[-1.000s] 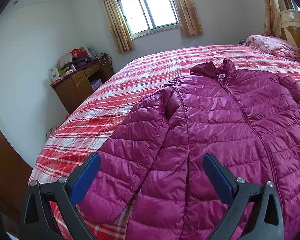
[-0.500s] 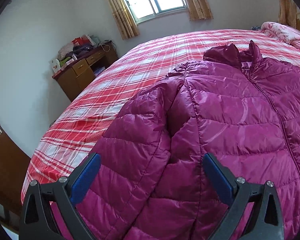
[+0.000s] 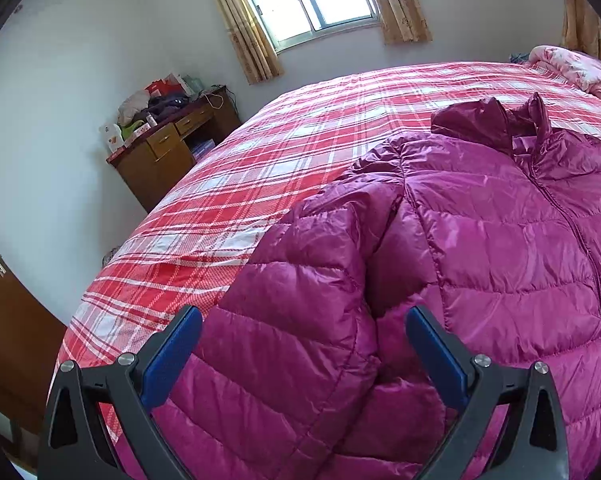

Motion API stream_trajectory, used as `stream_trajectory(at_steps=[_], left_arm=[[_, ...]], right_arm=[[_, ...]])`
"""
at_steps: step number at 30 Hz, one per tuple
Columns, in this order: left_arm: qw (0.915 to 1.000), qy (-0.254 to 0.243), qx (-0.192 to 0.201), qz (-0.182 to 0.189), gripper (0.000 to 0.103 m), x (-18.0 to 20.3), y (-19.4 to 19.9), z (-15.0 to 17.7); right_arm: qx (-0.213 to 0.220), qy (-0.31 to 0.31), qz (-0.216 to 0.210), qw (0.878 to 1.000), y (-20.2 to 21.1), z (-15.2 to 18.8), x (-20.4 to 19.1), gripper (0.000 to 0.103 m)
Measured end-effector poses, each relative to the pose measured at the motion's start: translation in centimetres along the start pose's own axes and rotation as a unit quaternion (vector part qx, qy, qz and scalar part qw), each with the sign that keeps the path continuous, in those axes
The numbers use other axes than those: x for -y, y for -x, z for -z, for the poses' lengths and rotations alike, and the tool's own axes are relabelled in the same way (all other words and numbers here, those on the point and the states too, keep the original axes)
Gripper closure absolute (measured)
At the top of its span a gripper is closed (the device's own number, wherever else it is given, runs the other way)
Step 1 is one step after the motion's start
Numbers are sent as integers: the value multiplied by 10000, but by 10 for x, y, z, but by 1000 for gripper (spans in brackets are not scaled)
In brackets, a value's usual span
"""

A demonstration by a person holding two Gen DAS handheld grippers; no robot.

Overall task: Fold large clothes
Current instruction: 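Grasp the jacket sleeve cuff with the right tool and lift it, then carry the held sleeve across the jacket body with the right tool and release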

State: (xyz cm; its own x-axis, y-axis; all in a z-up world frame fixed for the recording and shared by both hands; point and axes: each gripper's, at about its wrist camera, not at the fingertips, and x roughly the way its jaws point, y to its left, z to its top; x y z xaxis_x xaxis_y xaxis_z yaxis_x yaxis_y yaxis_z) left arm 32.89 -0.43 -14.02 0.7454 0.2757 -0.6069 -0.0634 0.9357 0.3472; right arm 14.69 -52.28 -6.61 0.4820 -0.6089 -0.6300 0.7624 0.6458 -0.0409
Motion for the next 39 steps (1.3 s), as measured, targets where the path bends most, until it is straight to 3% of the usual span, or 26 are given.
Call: stream_trajectory(at_steps=[4,8,18,28,39], left_arm=[[9998,87,-185,-33,1,-10,-14,-2],[9998,175,-99,7,1,-15,-9,-4],[9996,254,32,97,1,-20,3,-11],[9992,374,-30,119,1,-33,-3,-13],[9991,407,-69,48,1,-41,-11,-15]], right_arm=[[513,280,-14,9983,26,-22,-21,88],[1028,666,-123,9924,54,-36,-54,88],[1901,1691,-633,9650,111,-42,-154,88],[1774,2309,-1128,9500,111,-13,-227,88],[1492,2696,-1602,9378,104,19,-278,88]])
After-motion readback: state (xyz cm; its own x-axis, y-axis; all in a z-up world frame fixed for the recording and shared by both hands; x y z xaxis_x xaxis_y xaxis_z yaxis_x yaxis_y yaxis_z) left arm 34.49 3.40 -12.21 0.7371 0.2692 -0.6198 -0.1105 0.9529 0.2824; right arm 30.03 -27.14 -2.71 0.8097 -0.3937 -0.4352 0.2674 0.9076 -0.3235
